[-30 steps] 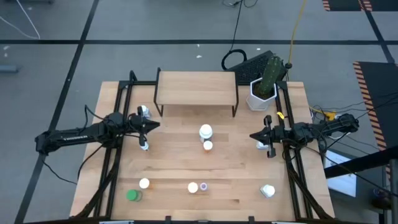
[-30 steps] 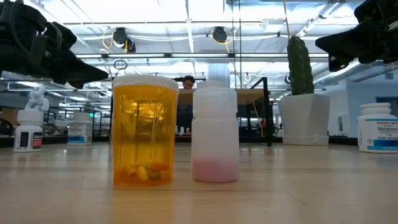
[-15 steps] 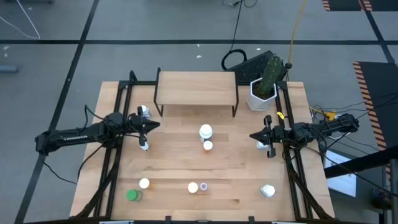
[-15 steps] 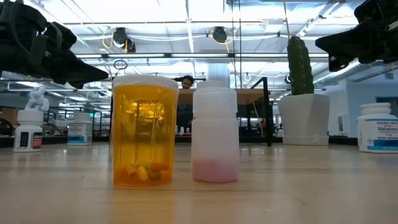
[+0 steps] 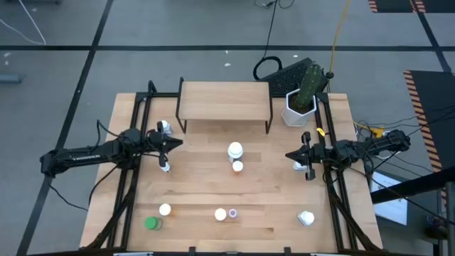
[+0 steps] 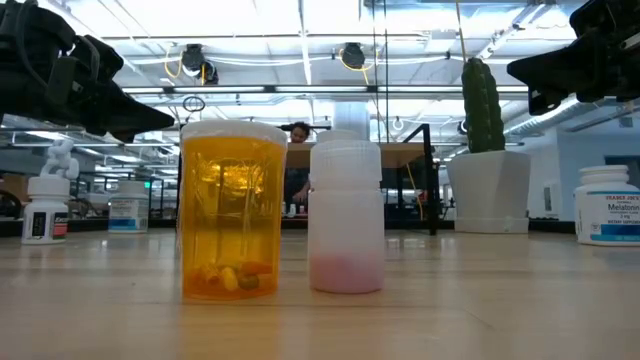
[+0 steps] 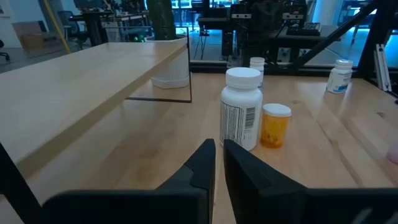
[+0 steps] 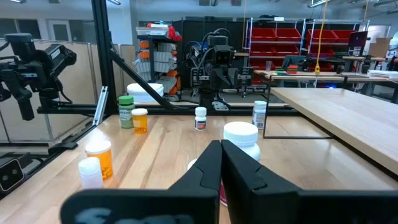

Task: Pick and place medicine bottles onto shelf by color

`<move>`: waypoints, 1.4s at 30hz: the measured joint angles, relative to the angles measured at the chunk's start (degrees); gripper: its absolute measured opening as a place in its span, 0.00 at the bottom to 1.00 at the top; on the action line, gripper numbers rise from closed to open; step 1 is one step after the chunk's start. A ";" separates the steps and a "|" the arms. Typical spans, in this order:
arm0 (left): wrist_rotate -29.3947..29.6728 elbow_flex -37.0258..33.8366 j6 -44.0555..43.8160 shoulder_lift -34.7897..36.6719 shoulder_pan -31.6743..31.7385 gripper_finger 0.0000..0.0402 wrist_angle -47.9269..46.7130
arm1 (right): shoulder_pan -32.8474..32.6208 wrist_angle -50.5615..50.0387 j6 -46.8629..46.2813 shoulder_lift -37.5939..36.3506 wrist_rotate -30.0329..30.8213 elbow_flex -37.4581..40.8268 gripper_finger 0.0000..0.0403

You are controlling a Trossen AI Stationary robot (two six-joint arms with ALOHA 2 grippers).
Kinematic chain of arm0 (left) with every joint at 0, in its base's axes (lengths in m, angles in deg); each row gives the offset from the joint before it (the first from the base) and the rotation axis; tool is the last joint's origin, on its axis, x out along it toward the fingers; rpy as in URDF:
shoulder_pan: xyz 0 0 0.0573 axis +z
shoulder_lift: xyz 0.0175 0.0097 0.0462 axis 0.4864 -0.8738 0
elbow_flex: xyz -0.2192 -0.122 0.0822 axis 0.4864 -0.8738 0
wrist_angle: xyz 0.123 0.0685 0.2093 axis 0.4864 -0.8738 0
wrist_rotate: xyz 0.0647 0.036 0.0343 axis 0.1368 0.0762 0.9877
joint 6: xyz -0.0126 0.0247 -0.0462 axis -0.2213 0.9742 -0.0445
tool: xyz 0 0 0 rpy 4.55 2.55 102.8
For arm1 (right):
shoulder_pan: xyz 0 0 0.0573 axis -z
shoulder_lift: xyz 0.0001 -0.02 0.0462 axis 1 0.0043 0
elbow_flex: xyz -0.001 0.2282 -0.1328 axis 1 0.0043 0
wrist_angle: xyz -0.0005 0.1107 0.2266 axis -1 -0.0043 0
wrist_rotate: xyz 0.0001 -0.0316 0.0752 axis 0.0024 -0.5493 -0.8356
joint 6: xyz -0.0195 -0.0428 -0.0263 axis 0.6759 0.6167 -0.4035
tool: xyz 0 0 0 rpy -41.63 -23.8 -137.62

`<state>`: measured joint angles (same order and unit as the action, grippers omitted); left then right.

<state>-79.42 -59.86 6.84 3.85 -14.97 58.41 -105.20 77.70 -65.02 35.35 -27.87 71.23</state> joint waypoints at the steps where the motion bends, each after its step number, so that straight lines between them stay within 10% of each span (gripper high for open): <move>1: 0.00 0.00 -0.02 0.02 0.02 0.09 0.02 | -0.01 -0.01 0.00 -0.01 0.01 -0.01 0.00; 27: 0.00 0.02 0.08 0.00 0.00 0.09 0.26 | 0.02 5.04 -2.61 -0.01 1.39 -0.01 0.00; 33: 0.00 0.02 -0.26 0.00 0.00 0.09 4.25 | 0.12 0.87 -2.35 1.25 16.33 0.00 0.00; 42: 2.66 0.02 1.76 0.02 0.00 0.09 6.95 | 2.87 4.00 -5.43 8.52 16.57 -0.01 0.01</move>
<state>-76.76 -59.84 8.60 3.87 -14.97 65.36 -102.33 81.69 -70.46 43.87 -11.30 71.22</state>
